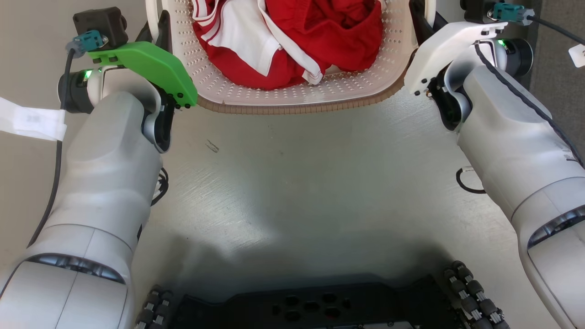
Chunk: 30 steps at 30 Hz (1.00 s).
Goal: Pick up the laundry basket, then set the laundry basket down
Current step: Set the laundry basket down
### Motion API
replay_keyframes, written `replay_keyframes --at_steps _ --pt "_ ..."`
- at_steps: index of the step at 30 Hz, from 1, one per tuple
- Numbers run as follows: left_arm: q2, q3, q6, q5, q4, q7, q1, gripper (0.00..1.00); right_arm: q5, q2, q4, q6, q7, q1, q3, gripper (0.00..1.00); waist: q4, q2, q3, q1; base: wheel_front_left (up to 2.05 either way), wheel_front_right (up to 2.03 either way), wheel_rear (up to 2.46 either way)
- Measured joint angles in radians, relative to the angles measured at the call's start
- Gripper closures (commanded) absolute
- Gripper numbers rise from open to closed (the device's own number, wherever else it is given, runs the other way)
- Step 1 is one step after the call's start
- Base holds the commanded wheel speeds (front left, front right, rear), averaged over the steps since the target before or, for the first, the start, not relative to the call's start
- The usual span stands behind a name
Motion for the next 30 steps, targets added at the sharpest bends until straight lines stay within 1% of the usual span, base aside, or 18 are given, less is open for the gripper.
replay_keyframes --at_steps 8,12,13,14,15,17,19,20,30 --pt "0.0 0.0 -0.012 0.0 0.007 -0.001 -0.01 1.0 0.0 0.002 0.013 0.015 0.001 -0.01 0.0 1.0 0.0 0.0 0.0 0.0 0.0 0.0 0.0" --pt "-0.001 0.0 -0.021 0.0 0.01 0.001 -0.013 1.0 0.0 0.002 0.016 0.016 0.001 -0.011 0.001 1.0 0.001 0.0 -0.002 0.0 0.0 0.0 0.0" --pt "0.0 0.001 -0.03 -0.001 0.011 0.002 -0.014 1.0 0.0 0.002 0.016 0.021 0.001 -0.011 0.001 0.6 0.002 0.0 -0.002 0.0 0.0 0.0 0.0" --pt "0.001 0.003 -0.038 -0.004 0.012 0.002 -0.014 1.0 0.0 0.002 0.016 0.025 0.001 -0.011 0.003 0.0 0.002 0.0 -0.003 0.0 0.0 0.0 0.0" --pt "0.001 0.007 -0.056 -0.014 0.014 0.003 -0.014 0.02 0.0 0.001 0.018 0.032 0.005 -0.011 0.006 0.0 0.002 0.0 -0.004 0.0 0.0 0.0 0.0" --pt "0.008 0.017 -0.074 -0.041 0.017 0.01 -0.014 0.0 0.008 -0.005 0.018 0.05 0.008 -0.01 0.0 0.0 0.002 0.0 -0.006 0.0 0.0 0.0 0.0" --pt "0.027 0.015 -0.074 -0.042 0.017 0.009 -0.014 0.0 0.011 -0.018 0.018 0.051 0.008 -0.01 -0.002 0.0 0.002 0.0 -0.008 0.0 0.0 0.0 0.0" --pt "0.03 0.013 -0.074 -0.042 0.018 0.009 -0.014 0.0 0.013 -0.019 0.016 0.058 0.008 -0.01 -0.003 0.0 0.002 -0.0001 -0.01 0.0 0.0 0.0 0.0" --pt "0.035 -0.003 -0.084 -0.042 0.024 0.009 -0.008 0.0 0.017 -0.017 0.008 0.068 -0.001 -0.002 -0.001 0.0 0.001 0.0 -0.044 0.0 0.0 0.0 0.0"
